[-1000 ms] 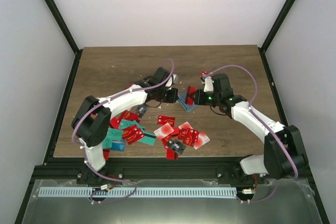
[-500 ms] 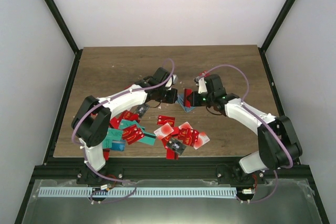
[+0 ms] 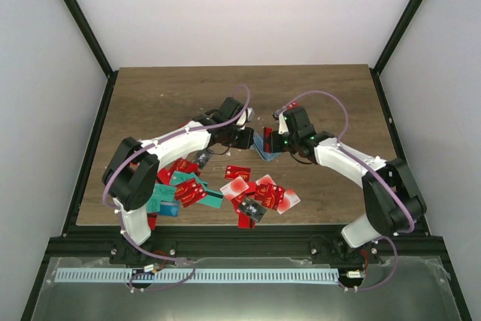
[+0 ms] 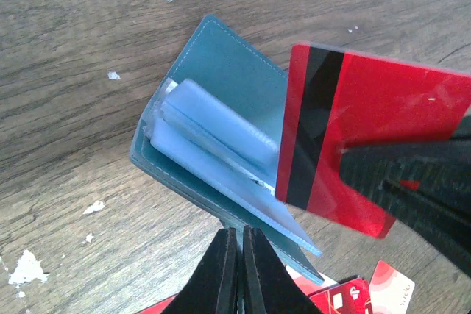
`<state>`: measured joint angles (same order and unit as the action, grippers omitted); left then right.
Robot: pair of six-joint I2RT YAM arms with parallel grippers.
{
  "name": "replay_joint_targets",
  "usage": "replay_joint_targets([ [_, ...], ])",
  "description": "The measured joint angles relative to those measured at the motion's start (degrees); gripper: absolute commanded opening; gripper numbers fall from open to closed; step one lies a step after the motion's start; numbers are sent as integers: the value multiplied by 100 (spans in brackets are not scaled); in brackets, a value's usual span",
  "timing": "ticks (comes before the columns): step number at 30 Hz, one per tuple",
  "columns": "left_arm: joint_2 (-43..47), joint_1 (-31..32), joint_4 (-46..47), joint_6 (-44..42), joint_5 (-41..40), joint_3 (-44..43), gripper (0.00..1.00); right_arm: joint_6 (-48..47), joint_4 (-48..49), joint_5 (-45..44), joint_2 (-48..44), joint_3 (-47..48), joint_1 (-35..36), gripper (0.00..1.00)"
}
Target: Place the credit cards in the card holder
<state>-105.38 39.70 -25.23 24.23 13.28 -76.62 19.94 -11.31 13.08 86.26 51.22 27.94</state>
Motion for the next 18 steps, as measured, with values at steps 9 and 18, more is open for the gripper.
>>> replay_joint_targets([
  [9,70,0,-15,-225,11,109,4,-98,-63,-706,210,275,0,1],
  [18,238,-20,153,-516,-17,839,4,-109,-66,-824,973,466,2,1],
])
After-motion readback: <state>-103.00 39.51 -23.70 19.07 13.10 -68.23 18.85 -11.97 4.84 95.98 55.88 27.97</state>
